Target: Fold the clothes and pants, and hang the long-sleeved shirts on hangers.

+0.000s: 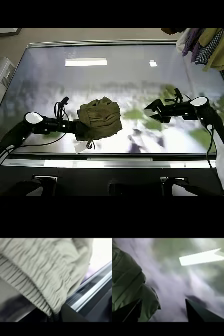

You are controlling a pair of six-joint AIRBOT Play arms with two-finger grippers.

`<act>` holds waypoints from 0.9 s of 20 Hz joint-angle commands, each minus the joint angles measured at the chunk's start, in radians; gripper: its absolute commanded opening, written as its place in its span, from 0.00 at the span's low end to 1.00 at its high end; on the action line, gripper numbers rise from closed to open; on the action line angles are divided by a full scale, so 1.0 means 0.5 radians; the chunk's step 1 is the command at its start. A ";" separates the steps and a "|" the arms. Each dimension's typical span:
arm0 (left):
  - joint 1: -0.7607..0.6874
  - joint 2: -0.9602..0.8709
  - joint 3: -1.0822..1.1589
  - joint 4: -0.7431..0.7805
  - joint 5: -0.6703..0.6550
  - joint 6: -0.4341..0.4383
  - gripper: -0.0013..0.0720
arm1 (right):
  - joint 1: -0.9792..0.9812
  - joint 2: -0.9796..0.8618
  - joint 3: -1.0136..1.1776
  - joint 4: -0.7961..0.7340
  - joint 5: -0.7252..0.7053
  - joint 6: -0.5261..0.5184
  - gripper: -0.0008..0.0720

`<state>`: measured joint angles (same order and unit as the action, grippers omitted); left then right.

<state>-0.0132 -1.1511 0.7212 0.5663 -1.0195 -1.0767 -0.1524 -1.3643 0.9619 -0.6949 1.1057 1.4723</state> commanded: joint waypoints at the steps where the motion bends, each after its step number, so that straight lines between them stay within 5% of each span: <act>1: -0.053 0.004 0.219 -0.108 -0.008 -0.038 0.06 | 0.000 -0.043 0.000 0.056 -0.002 -0.112 0.87; 5: -0.185 -0.002 0.882 -0.100 0.019 -0.138 0.06 | 0.000 0.030 0.000 0.060 0.019 -0.153 0.87; 12: -0.344 -0.002 2.016 -0.101 0.436 -0.346 0.06 | -0.001 0.433 0.000 0.020 -0.120 -0.193 0.87; 18: -0.150 -0.005 2.376 0.060 0.386 -0.558 0.06 | 0.000 0.670 0.000 -0.182 -0.085 -0.138 0.96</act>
<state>-0.1307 -1.1507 1.8397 0.5282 -0.8055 -1.2789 -0.1524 -1.0748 0.9619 -0.7448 1.0508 1.3926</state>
